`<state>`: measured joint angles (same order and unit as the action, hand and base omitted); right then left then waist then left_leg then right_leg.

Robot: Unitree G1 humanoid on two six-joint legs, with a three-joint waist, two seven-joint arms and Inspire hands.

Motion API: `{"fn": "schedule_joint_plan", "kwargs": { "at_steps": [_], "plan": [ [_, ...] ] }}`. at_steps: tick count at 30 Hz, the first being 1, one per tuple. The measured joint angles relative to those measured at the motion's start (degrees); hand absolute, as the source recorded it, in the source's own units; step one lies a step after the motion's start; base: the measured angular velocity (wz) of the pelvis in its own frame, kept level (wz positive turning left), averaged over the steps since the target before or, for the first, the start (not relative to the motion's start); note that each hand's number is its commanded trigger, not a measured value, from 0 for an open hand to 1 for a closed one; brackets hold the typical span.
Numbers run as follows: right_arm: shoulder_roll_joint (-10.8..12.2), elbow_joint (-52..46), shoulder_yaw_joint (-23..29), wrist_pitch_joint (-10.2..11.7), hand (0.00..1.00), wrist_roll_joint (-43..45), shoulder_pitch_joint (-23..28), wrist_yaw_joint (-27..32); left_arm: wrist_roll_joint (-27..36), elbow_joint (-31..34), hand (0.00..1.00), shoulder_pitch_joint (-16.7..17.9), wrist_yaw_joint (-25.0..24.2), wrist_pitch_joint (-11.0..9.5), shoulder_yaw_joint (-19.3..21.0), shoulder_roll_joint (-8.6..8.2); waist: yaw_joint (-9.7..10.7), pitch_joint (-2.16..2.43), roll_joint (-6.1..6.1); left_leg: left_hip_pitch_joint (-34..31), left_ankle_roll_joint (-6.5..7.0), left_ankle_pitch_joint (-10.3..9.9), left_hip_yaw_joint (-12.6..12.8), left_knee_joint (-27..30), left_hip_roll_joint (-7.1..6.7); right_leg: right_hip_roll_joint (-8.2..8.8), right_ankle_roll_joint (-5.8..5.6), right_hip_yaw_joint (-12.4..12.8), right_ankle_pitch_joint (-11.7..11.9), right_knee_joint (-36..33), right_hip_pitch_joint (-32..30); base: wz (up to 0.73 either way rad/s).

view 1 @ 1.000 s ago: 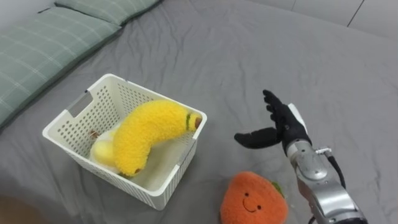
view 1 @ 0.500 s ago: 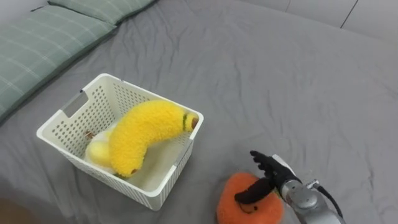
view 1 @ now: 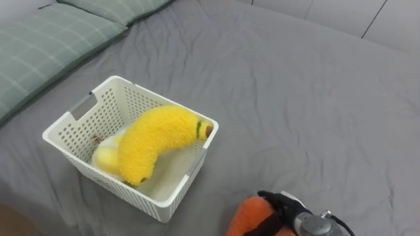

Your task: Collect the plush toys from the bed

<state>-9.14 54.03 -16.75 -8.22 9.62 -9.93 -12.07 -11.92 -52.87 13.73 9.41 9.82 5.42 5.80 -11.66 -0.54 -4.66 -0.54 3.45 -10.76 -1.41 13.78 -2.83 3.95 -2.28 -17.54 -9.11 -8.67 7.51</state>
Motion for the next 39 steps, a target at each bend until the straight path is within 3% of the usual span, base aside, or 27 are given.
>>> {"fn": "schedule_joint_plan", "kwargs": {
  "at_steps": [2,9,14,22,29,33,39],
  "plan": [
    [0.05,0.26,-0.02,-0.15,1.0,0.05,-0.06,-0.09,-0.03,0.0,0.0,0.06,0.07,0.26,-0.06,0.09,-0.01,-0.01,-0.04,0.0,-0.1,-0.06,-0.2,0.09,-0.05,0.01,-0.01,-0.03,0.0,-0.01,0.08,0.05],
    [0.11,1.47,-0.05,-1.03,1.0,1.9,-0.11,-0.87,-0.01,0.02,0.0,0.28,0.14,0.85,-0.14,-0.28,-1.35,0.02,0.52,0.01,0.05,0.06,-0.31,0.13,0.05,-0.06,0.0,-0.22,0.0,0.04,0.1,0.0],
    [0.29,1.46,-1.25,-1.93,1.0,1.96,0.01,-1.3,0.02,0.0,0.0,0.28,0.12,1.19,-2.13,-0.01,-1.25,0.05,1.15,0.14,0.05,0.1,-0.26,0.12,0.02,-0.06,-0.01,-0.3,0.0,0.06,0.31,0.0],
    [1.05,0.95,-2.24,-2.21,1.0,1.96,0.06,-1.92,0.0,0.01,0.0,0.35,-0.09,1.8,-2.35,-0.01,-1.18,0.1,1.01,0.06,0.07,0.14,-0.23,0.14,0.01,0.01,-0.01,-0.27,0.0,0.06,0.29,0.0],
    [0.37,-10.9,0.5,-2.8,1.0,6.85,0.08,-3.84,-0.12,0.17,0.0,-0.17,-1.59,1.69,-1.97,-0.09,-0.76,0.06,1.07,0.02,0.07,0.15,-0.02,0.14,0.04,0.0,-0.01,0.07,0.0,0.09,0.14,-0.01],
    [-2.22,-22.82,1.38,-2.73,1.0,8.43,0.06,-3.78,-0.01,0.01,0.0,-1.11,-2.32,1.38,-0.5,0.01,-0.6,0.01,1.16,0.14,0.17,0.45,0.26,-0.21,0.03,0.08,-0.01,0.09,0.0,0.09,0.07,-0.01],
    [-3.89,-33.07,5.2,-3.0,1.0,8.79,-0.07,-3.07,-0.07,1.9,0.0,-2.92,-2.81,0.7,1.16,0.0,-0.52,0.09,1.05,0.13,0.2,0.52,0.38,-0.47,0.0,0.14,-0.01,0.19,0.0,0.09,-0.17,-0.01]
  ]
}}
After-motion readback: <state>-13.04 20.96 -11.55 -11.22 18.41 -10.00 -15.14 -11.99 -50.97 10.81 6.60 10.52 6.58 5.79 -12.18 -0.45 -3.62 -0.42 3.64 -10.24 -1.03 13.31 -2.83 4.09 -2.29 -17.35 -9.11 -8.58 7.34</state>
